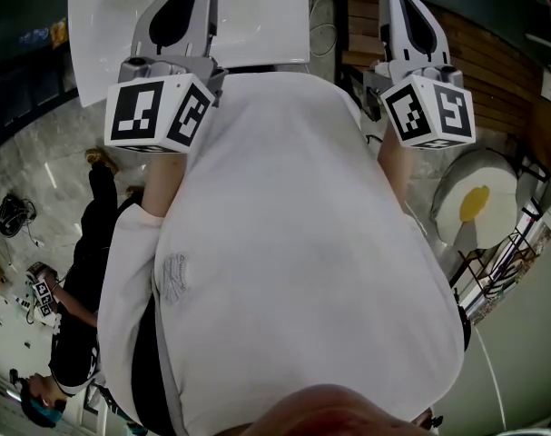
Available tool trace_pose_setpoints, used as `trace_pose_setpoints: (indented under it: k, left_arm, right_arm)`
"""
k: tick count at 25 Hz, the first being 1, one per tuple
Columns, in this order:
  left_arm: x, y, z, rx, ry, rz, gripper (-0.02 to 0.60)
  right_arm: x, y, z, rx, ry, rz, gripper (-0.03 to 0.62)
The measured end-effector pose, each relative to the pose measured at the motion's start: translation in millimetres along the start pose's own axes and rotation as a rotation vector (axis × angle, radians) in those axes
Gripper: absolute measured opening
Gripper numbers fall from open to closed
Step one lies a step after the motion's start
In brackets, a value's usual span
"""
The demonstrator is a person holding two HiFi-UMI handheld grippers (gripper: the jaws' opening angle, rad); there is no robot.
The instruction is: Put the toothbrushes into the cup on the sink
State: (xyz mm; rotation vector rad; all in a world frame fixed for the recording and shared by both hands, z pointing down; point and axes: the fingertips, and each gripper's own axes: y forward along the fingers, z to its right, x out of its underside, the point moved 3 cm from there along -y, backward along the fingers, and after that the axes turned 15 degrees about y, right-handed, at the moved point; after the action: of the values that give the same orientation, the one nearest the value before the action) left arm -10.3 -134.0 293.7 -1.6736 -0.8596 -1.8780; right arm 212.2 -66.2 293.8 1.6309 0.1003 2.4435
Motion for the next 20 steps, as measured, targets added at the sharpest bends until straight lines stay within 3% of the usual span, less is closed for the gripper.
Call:
trace_pose_setpoints:
  k: [20]
  left_arm:
    - [-4.2, 3.2, 10.1, 0.040, 0.020, -0.003, -0.015]
  right_arm:
    - [1.7, -15.2, 11.9, 0.039, 0.012, 0.012, 0.011]
